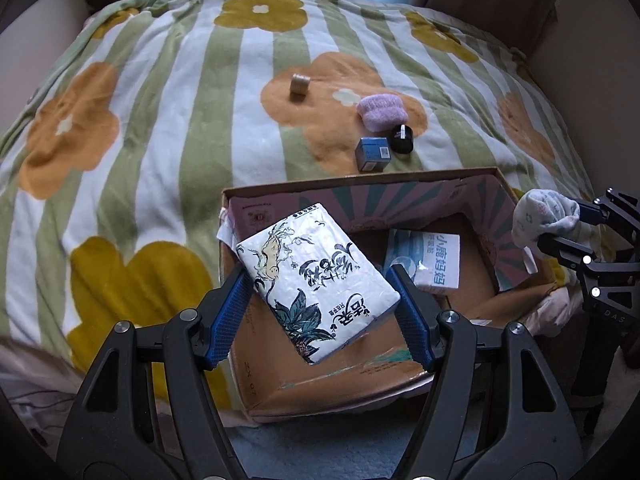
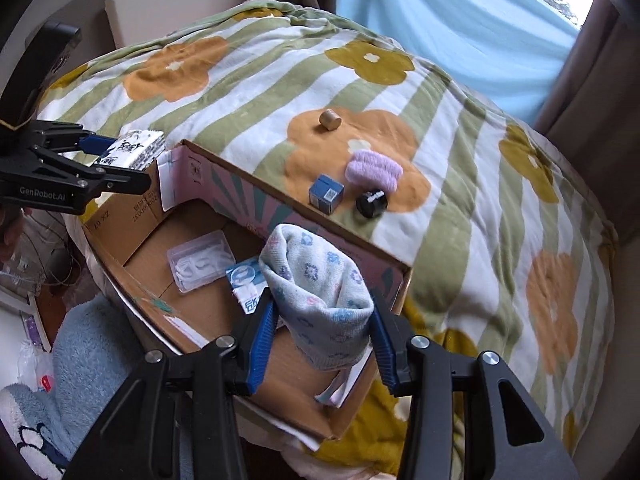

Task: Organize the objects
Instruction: 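Carry tissue pack and cloth into the cardboard box and release both, then move both tools back toward the remaining items on the bed, then grasp the tan cylinder with left tool while right tool grasps the black jar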

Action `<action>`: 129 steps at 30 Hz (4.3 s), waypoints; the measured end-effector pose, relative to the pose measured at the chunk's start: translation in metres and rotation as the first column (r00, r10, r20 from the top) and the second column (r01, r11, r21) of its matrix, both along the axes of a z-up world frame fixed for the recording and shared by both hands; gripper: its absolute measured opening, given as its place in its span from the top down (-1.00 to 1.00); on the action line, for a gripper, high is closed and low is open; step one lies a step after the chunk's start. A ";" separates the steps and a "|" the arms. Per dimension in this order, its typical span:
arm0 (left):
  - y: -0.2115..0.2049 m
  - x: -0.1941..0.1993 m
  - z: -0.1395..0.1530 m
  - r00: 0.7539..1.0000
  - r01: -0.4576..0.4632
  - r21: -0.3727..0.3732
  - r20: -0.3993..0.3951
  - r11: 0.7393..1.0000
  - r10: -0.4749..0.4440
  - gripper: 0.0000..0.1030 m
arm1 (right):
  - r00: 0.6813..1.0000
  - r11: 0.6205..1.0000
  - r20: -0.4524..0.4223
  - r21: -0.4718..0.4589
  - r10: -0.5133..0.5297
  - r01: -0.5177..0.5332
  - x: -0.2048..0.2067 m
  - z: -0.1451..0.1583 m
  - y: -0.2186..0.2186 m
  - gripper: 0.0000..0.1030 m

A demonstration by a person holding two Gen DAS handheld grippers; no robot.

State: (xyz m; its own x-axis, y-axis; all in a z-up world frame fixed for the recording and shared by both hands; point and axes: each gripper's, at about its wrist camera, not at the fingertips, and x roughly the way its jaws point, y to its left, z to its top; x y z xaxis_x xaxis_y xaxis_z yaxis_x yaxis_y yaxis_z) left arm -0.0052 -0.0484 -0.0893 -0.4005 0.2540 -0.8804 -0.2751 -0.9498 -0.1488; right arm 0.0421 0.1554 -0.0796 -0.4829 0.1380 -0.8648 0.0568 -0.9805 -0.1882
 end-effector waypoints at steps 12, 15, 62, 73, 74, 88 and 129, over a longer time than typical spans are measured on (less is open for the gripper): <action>0.005 0.022 -0.016 0.995 0.016 -0.060 -0.102 0.998 -0.022 -0.28 | 0.975 0.984 -0.139 0.015 -0.174 0.178 0.027 -0.008 -0.010 0.21; 0.006 0.023 -0.019 0.994 0.026 -0.073 -0.104 0.997 -0.033 -0.28 | 0.973 0.981 -0.123 -0.003 -0.193 0.194 0.024 -0.012 -0.009 0.21; 0.014 0.018 -0.006 0.985 0.072 -0.117 -0.149 0.990 -0.089 -1.00 | 0.955 0.954 -0.120 -0.163 -0.272 0.251 0.023 -0.006 0.026 -0.66; 0.011 -0.024 0.053 0.954 0.085 -0.177 -0.268 0.981 -0.131 -1.00 | 0.963 0.980 -0.209 -0.130 -0.173 0.148 0.002 0.052 0.037 -0.66; 0.013 -0.031 0.056 0.953 0.095 -0.176 -0.268 0.980 -0.140 -1.00 | 0.965 0.980 -0.203 -0.143 -0.167 0.140 -0.003 0.055 0.041 -0.66; 0.025 -0.178 0.025 0.941 0.287 -0.088 -0.157 0.954 -0.298 -1.00 | 0.998 0.984 -0.064 -0.176 0.026 -0.037 -0.096 0.024 0.092 -0.66; 0.082 -0.344 -0.138 0.957 0.288 -0.052 -0.013 0.956 -0.289 0.18 | 0.964 0.965 0.187 -0.215 0.190 -0.148 -0.198 -0.132 0.121 0.30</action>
